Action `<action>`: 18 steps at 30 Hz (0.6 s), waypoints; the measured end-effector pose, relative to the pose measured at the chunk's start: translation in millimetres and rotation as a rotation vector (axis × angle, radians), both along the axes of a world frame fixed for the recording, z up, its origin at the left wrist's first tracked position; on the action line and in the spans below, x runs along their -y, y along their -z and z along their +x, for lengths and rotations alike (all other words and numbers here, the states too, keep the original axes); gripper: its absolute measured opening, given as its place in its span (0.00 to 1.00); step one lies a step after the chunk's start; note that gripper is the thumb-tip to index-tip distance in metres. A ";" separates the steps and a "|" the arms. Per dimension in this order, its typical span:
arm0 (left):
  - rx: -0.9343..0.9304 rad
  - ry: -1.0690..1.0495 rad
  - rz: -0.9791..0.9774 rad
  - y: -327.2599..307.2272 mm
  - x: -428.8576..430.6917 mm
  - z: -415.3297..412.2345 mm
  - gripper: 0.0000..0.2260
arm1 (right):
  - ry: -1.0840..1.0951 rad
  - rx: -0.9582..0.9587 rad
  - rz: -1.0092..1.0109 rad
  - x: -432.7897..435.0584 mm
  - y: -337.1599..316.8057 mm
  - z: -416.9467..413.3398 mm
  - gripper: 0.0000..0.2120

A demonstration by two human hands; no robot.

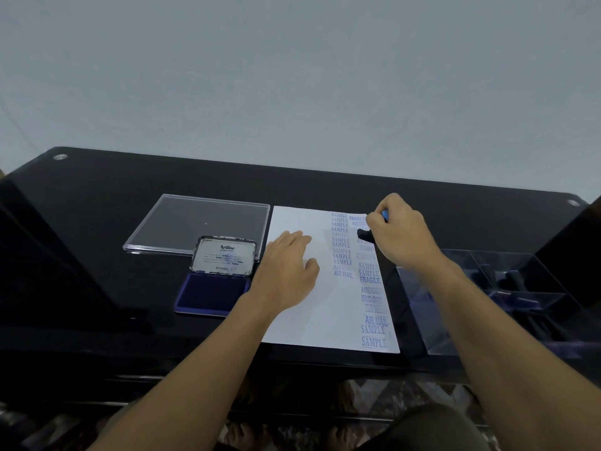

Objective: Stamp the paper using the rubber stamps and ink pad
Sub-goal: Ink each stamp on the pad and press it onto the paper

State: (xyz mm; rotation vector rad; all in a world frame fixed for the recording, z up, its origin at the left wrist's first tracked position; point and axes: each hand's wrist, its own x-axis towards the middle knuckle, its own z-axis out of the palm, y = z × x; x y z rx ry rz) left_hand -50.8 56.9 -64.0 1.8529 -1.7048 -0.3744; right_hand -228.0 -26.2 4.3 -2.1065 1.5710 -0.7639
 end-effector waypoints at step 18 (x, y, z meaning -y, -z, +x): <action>0.035 -0.011 0.066 -0.9 0.2 5.7 0.21 | -0.013 -0.058 0.030 -2.8 -2.3 -4.5 0.07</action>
